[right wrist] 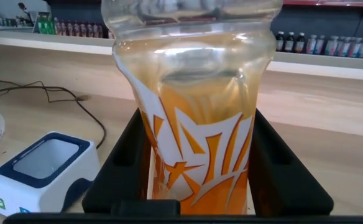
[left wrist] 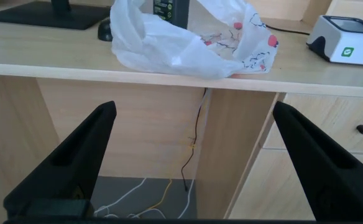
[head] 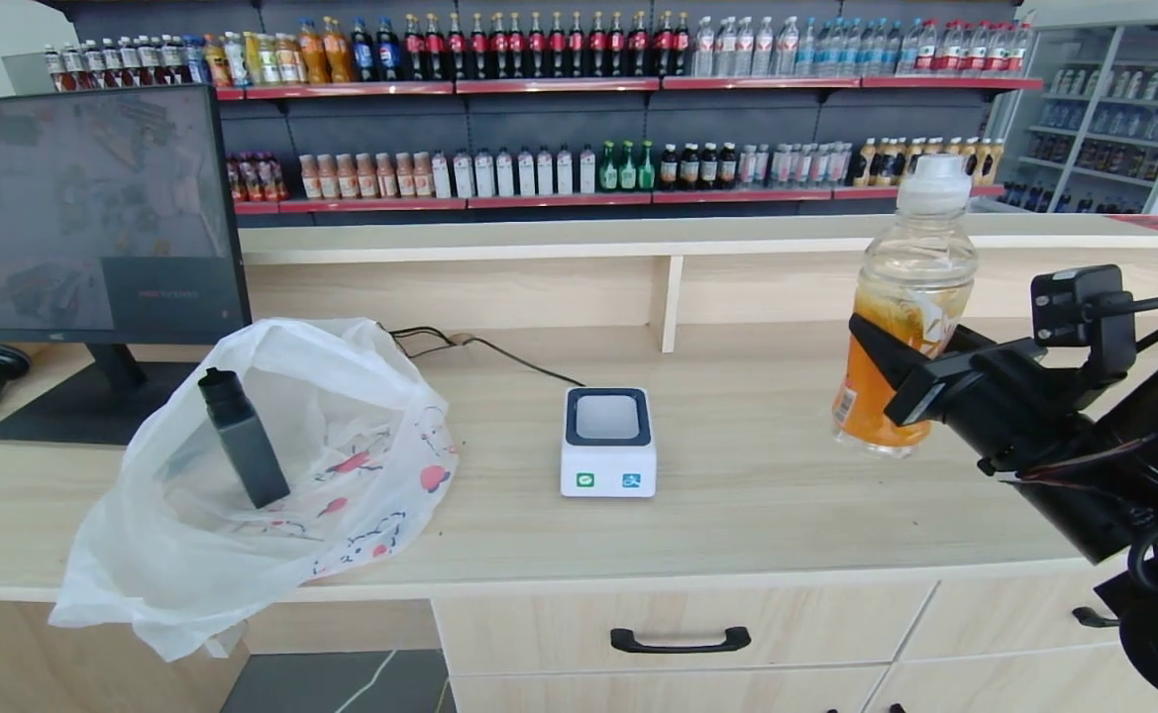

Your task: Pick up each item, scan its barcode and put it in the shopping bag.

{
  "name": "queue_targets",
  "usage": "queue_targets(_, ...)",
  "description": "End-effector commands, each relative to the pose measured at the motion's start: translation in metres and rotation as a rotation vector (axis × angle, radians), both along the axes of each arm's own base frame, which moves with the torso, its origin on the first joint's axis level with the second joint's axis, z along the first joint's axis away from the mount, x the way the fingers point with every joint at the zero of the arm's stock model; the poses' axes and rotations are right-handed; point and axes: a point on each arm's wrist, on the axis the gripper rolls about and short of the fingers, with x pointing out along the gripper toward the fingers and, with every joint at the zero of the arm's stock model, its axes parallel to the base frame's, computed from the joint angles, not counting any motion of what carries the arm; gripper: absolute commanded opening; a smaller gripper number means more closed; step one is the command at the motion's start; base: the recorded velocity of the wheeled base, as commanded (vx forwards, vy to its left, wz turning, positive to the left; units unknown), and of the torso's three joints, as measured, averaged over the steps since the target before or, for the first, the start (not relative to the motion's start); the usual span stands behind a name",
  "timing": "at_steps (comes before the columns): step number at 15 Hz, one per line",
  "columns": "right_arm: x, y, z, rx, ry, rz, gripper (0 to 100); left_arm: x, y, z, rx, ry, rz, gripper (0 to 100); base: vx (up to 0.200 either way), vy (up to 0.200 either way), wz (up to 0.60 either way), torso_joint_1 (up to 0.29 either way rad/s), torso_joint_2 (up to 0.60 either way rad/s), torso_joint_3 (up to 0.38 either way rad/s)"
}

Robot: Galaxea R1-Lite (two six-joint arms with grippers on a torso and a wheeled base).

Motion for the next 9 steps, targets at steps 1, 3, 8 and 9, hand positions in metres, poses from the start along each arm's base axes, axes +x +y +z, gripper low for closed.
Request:
queue_targets(1, -0.001, 0.001, 0.003, 0.004, -0.013, 0.004, 0, 0.0, 0.0, 0.0, -0.001, -0.001, 0.0, 100, 0.0, 0.2, 0.0, -0.002, 0.0, -0.002)
queue_targets(3, -0.002, 0.001, 0.006, 0.005, -0.023, 0.007, 0, 0.0, 0.0, 0.0, -0.001, -0.001, 0.0, 100, 0.0, 0.2, 0.0, 0.0, 0.0, 0.007)
queue_targets(8, -0.006, 0.0, 0.014, 0.015, -0.055, 0.007, 0, 0.0, 0.0, 0.0, -0.001, -0.001, 0.0, 100, 0.0, 0.2, 0.0, 0.0, 0.0, 0.003)
queue_targets(9, -0.006, 0.0, 0.014, 0.013, -0.054, 0.007, 0, 0.0, 0.0, 0.0, 0.001, -0.001, 0.0, 100, 0.0, 0.2, 0.0, 0.002, 0.0, 0.002)
